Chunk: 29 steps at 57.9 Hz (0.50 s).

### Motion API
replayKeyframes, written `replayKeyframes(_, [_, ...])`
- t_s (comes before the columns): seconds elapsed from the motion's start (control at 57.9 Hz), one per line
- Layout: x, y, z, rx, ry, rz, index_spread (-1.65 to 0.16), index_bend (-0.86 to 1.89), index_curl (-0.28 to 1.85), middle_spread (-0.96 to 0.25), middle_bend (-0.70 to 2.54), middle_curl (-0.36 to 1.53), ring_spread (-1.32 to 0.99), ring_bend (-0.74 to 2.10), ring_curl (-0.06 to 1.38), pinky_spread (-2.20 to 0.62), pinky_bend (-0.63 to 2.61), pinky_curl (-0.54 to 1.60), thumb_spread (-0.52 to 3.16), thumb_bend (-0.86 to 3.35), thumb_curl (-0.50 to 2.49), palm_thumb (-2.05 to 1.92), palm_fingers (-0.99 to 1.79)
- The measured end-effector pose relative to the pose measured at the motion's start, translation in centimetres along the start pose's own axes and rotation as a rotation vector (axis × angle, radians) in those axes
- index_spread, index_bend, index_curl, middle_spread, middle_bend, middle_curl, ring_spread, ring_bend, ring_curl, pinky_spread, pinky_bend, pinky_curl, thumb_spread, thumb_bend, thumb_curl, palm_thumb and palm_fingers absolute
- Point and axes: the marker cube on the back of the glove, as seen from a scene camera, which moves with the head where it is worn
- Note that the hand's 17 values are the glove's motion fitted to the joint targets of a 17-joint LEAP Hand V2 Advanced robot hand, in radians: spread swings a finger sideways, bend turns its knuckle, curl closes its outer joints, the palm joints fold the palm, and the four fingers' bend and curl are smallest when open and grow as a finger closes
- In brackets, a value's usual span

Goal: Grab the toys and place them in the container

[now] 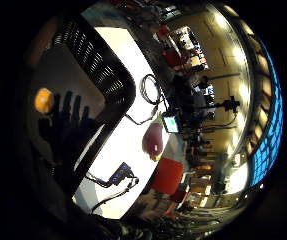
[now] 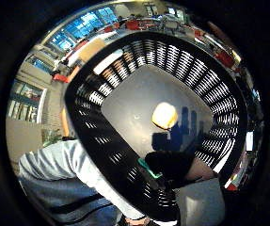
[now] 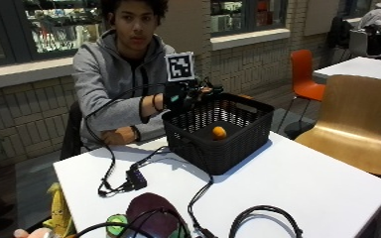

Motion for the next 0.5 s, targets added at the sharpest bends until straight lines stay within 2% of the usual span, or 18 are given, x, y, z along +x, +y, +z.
replayKeyframes(0.035, [0.5, 0.2, -0.1, 0.004, 0.002, -0.002, -0.24, 0.47, 0.26, -0.03, 0.11, 0.3, -0.11, 0.17, 0.17, -0.02, 0.41, 0.36, 1.17, -0.06, 0.27, 0.15, -0.29])
replayKeyframes(0.104, [1.0, 0.2, -0.3, 0.009, -0.006, 0.104, -0.25, 0.39, 0.25, -0.02, 0.1, 0.28, -0.11, 0.16, 0.17, -0.02, 0.4, 0.36, 1.15, -0.04, 0.28, 0.11, -0.26])
replayKeyframes(0.224, [3.4, 2.0, -0.6, -0.002, 0.095, 0.136, -0.27, 0.36, 0.28, -0.01, 0.09, 0.25, -0.11, 0.14, 0.17, -0.02, 0.38, 0.36, 1.13, -0.03, 0.29, 0.09, -0.22])
replayKeyframes(0.363, [9.3, 5.2, -0.3, -0.044, 0.161, 0.285, -0.28, 0.31, 0.3, -0.01, 0.11, 0.22, -0.11, 0.15, 0.17, -0.02, 0.39, 0.37, 1.12, -0.03, 0.3, 0.06, -0.19])
replayKeyframes(0.501, [16.7, 9.6, 1.6, -0.122, 0.216, 0.482, -0.28, 0.11, 0.27, -0.02, 0.14, 0.22, -0.14, 0.21, 0.19, -0.03, 0.5, 0.39, 1.12, -0.03, 0.3, 0.02, -0.12])
